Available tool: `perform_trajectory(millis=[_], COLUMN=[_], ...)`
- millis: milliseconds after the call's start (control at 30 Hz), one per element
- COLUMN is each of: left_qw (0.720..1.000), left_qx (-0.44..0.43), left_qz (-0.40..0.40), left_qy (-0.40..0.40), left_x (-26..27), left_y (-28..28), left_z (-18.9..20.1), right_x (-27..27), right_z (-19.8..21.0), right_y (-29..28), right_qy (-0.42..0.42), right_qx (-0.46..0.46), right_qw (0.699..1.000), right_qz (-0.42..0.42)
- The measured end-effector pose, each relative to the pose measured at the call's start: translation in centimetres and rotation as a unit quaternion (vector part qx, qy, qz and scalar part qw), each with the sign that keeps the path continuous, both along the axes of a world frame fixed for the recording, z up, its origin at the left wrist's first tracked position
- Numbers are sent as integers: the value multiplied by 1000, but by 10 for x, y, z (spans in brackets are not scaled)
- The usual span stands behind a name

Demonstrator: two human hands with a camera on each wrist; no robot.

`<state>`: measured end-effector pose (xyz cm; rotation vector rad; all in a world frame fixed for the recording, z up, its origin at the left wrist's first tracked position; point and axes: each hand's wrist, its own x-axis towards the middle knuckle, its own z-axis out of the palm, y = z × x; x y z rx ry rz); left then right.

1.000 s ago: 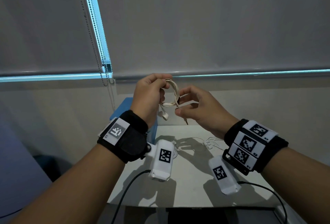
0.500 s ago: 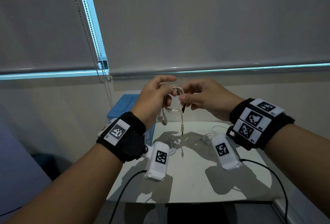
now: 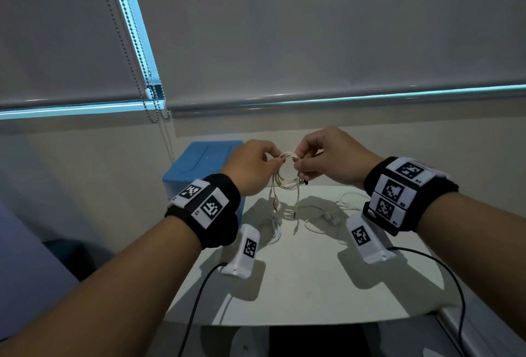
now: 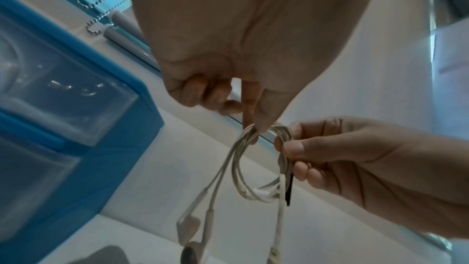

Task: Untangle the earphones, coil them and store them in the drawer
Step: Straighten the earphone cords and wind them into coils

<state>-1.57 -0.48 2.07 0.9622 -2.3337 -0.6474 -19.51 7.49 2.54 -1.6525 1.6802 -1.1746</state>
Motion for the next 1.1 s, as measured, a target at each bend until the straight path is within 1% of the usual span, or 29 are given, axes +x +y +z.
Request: perform_trajectory(millis=[100, 233, 367, 433, 500, 567, 633, 700, 800, 900, 967, 1100], left_qw=[999, 990, 982, 982, 986, 986, 981, 974, 964, 955, 951, 941], left_qx=[52, 136, 165, 166, 159, 147, 124, 102, 74, 51, 45, 52], left_qz=[8, 25, 38, 47, 49, 40, 33, 36, 36, 29, 34, 46], left_qy=[-8, 40, 81, 73, 28, -62, -145, -199, -253, -292, -305, -330], left_x=[-6, -13, -20, -23, -25, -26, -26, -27, -30, -32, -33, -34], left_y=[-10, -18, -27, -31, -33, -33, -34, -36, -36, -33, -32, -34], left_z=[-7, -16, -23, -29, -37, -46, -56, -65, -72, -75, -77, -78], right_x=[-3, -3, -5, -9, -11, -13, -12, -11, -10, -11, -12, -13], right_z=[-9, -21, -32, -41, -52, -64, -73, -78, -82, -82, -84, -90], right_y=[-13, -31, -49, -56, -59, -58, -56, -51, -46, -46, -48, -54], right_qy=[7, 22, 57, 90, 127, 153, 180, 195, 213, 227, 238, 257], right_qx=[5, -3, -37, -46, -32, -3, 25, 47, 66, 63, 68, 110], right_qw=[1000, 999, 996, 993, 989, 987, 983, 979, 975, 972, 969, 960], right_qz=[-13, -39, -63, -68, -63, -47, -31, -17, 1, 0, -3, -6])
